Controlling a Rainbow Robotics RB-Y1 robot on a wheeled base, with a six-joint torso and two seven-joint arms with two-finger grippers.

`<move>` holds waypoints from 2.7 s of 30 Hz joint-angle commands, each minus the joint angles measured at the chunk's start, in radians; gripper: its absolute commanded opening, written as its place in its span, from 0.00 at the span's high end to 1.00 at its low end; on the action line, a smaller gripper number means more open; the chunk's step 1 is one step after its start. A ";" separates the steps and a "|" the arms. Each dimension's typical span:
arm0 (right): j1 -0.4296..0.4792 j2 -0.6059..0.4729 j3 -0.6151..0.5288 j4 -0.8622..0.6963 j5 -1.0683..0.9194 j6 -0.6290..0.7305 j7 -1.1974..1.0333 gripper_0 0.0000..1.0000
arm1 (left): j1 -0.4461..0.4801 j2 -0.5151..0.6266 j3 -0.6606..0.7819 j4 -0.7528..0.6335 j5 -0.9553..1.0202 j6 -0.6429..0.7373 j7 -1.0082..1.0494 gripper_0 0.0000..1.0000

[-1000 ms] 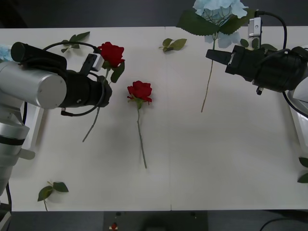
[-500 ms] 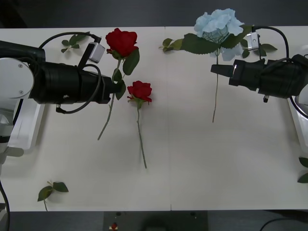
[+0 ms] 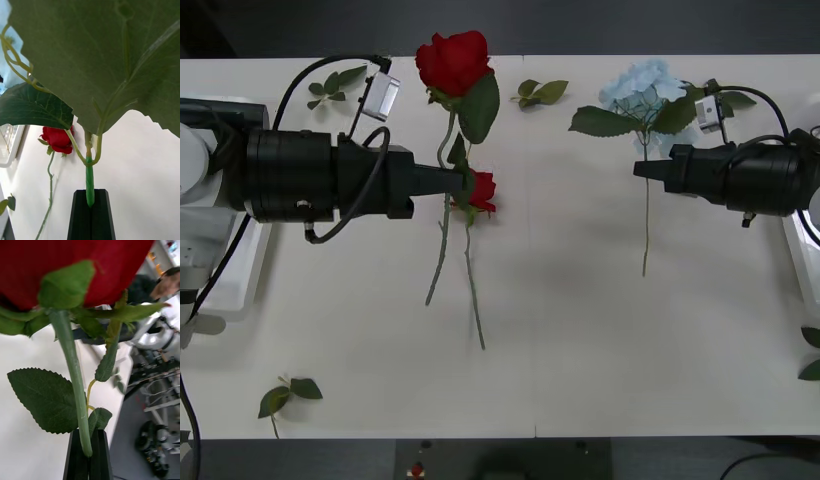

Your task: Put the red flowers into the right box and the blue flowers into the left box

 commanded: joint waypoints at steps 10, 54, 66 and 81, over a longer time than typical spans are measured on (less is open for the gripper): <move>-0.013 -0.072 0.012 0.046 0.155 -0.001 -0.016 0.50 | -0.062 -0.003 -0.054 0.035 0.283 -0.045 -0.039 1.00; 0.188 -0.311 -0.014 -0.316 -0.483 0.231 0.311 0.15 | -0.133 -0.005 -0.159 0.038 0.318 -0.148 -0.118 1.00; 0.420 -0.181 -0.134 -0.598 -0.483 0.206 0.402 0.15 | -0.133 -0.005 -0.159 0.038 0.318 -0.148 -0.118 1.00; 0.469 0.160 -0.134 -0.658 -0.297 0.177 0.402 0.15 | -0.133 -0.005 -0.159 0.038 0.318 -0.148 -0.118 1.00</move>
